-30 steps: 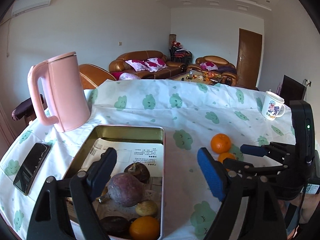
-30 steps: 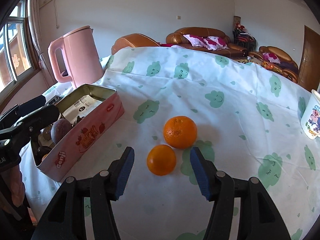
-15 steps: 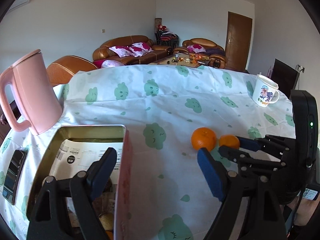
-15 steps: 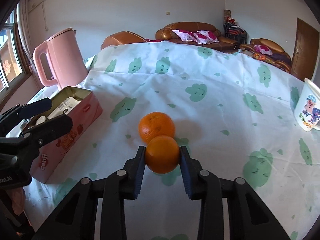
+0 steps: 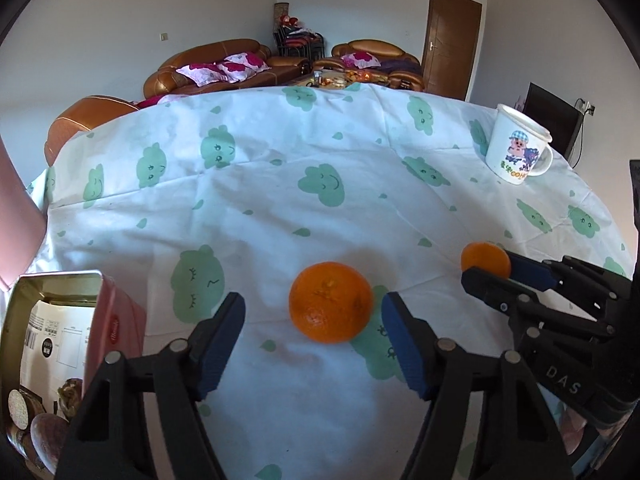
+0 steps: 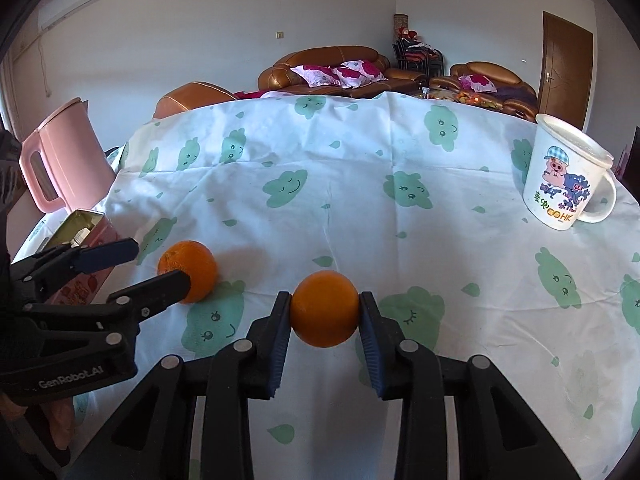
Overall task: Organize fruits
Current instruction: 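Grasp an orange with the right tool while the left tool grasps another orange, then carry both held oranges over the pink tin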
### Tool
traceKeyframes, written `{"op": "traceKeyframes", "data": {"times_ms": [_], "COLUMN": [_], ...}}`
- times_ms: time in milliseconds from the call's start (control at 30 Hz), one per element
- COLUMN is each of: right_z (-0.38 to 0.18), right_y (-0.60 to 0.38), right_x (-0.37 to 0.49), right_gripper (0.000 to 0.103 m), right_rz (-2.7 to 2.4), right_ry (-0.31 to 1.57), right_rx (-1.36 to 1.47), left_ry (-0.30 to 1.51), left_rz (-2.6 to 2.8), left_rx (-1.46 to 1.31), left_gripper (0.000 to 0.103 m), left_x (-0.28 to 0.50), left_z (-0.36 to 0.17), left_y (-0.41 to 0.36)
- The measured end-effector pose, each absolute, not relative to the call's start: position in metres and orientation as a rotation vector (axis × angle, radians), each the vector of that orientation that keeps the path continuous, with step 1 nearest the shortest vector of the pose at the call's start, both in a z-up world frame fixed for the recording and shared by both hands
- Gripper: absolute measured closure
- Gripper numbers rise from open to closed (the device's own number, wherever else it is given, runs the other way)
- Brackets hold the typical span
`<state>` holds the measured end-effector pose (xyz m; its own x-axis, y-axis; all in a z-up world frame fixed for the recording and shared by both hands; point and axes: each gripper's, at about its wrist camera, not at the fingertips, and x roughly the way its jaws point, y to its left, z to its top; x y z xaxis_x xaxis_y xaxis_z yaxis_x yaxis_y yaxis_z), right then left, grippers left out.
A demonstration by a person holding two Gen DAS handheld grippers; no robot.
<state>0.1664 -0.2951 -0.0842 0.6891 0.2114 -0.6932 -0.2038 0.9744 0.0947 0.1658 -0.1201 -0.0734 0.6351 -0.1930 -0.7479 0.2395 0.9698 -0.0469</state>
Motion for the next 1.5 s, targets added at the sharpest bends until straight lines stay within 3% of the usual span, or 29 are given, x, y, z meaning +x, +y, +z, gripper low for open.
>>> {"op": "traceKeyframes", "data": {"times_ms": [100, 267, 1500], "right_z": [-0.084, -0.085, -0.061], "right_y": [-0.293, -0.294, -0.288], "right_x": [0.166, 0.167, 0.132], "right_gripper": [0.068, 0.068, 0.068], "right_rz": [0.24, 0.253, 0.351], "right_ry": [0.779, 0.781, 0.547], "right_rx": [0.003, 0.009, -0.023], "left_ry": [0.87, 0.906, 0.591], "left_rz": [-0.264, -0.304, -0.218], "left_rx": [0.026, -0.011, 0.042], "left_gripper": [0.032, 0.053, 0.055], "left_x": [0.174, 0.184, 0.134], "left_z": [-0.079, -0.09, -0.055], "left_y": [-0.119, -0.122, -0.116]}}
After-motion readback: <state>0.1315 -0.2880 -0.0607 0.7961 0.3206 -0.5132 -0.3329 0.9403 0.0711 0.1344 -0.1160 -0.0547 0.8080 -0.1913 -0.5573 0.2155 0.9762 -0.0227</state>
